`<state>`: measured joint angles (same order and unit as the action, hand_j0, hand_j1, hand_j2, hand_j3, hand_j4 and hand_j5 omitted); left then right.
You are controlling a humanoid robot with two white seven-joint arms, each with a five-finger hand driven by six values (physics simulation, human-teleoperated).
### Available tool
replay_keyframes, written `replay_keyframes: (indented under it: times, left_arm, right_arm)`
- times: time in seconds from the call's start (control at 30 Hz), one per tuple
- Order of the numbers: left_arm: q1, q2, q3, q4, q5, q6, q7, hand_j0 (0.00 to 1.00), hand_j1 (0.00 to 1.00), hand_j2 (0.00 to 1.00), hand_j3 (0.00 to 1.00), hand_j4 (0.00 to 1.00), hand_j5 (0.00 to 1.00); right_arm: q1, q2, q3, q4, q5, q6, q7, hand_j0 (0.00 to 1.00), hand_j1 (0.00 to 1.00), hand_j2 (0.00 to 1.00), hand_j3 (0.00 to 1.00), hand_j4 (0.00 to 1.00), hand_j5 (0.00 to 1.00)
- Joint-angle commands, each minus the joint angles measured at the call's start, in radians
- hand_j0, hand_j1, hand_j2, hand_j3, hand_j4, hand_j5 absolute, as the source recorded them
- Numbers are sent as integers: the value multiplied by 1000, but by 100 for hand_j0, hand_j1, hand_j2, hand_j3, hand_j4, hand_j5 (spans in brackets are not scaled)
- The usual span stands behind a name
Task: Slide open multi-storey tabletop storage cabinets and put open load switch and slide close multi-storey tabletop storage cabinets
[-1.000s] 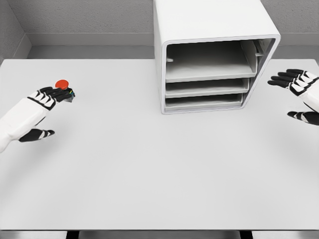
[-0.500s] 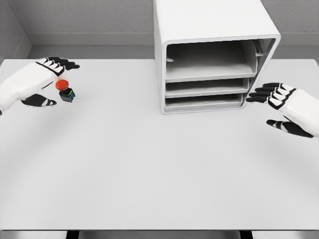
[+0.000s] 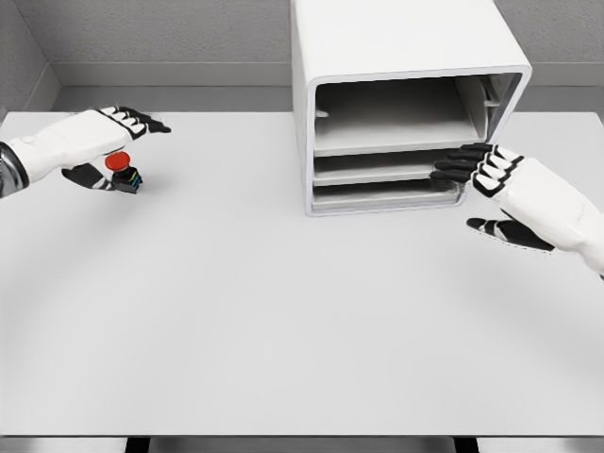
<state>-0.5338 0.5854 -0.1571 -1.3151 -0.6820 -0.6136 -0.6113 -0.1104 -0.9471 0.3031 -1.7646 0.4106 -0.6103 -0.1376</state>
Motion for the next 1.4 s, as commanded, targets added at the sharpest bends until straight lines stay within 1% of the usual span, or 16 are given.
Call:
replay_keyframes:
  times: [0.0,0.07,0.1,0.17,0.2,0.23,0.37,0.43,0.47,0.5,0.57,0.77,0.93,1.07,1.2,1.37]
  left_arm:
    - [0,7,-21,22,-13,3,0,100,100,100,100,100,100]
    - [-2,7,-21,33,-30,3,0,100,100,100,100,100,100]
    - [-15,7,-22,54,-37,3,0,100,100,100,100,100,100]
    - [-72,7,-62,135,-48,3,0,100,100,100,100,100,100]
    - [-86,7,-71,157,-51,3,0,100,100,100,100,100,100]
    - [-89,5,-71,160,-53,3,0,100,100,100,100,100,100]
    - [-89,5,-73,162,-53,3,0,100,100,100,100,100,100]
    - [-89,4,-73,194,-54,3,0,100,100,100,100,100,100]
    - [-91,4,-73,203,-54,3,0,100,100,100,100,100,100]
    - [-92,2,-71,215,-56,3,0,100,100,100,100,100,100]
    - [-107,-7,-70,228,-100,3,0,100,100,100,100,100,100]
    - [-117,-18,-68,257,-102,3,0,100,100,100,100,100,100]
    - [-129,-38,-68,277,-102,3,0,100,100,100,100,100,100]
    - [-138,-53,-68,278,-102,3,0,94,94,94,94,94,94]
    - [-150,-59,-68,290,-102,3,0,81,81,81,81,81,81]
    - [-158,-59,-70,312,-102,3,0,81,81,81,81,81,81]
  right_arm:
    - [-2,41,19,1,-6,-1,50,89,89,89,89,89,89]
    - [-9,45,22,1,-6,-1,50,89,89,89,89,89,89]
    - [-15,53,22,1,-4,-1,52,89,89,89,89,89,89]
    - [-21,67,22,1,-1,-1,55,89,89,89,89,89,89]
    - [-32,68,22,2,-1,-1,73,89,89,89,89,89,89]
    - [-37,80,22,2,-4,-1,98,89,89,89,89,89,89]
    - [-57,99,24,8,-3,-1,108,90,90,90,90,90,90]
    - [-69,123,24,14,-3,-1,138,90,90,90,90,90,90]
    - [-77,134,31,31,-3,-1,138,90,90,90,90,90,90]
    - [-115,142,70,56,-3,-1,138,90,90,90,90,90,90]
    - [-158,165,108,106,-3,-1,139,90,90,90,90,90,90]
    - [-183,179,110,126,-6,-1,179,91,91,91,91,91,91]
    - [-206,179,111,134,-7,-1,179,92,92,92,92,92,92]
    - [-233,200,111,146,-7,-1,179,92,92,92,92,92,92]
    - [-276,229,154,177,-7,-1,181,92,92,92,92,92,92]
    - [-310,254,175,211,-7,-1,181,92,92,92,92,92,92]
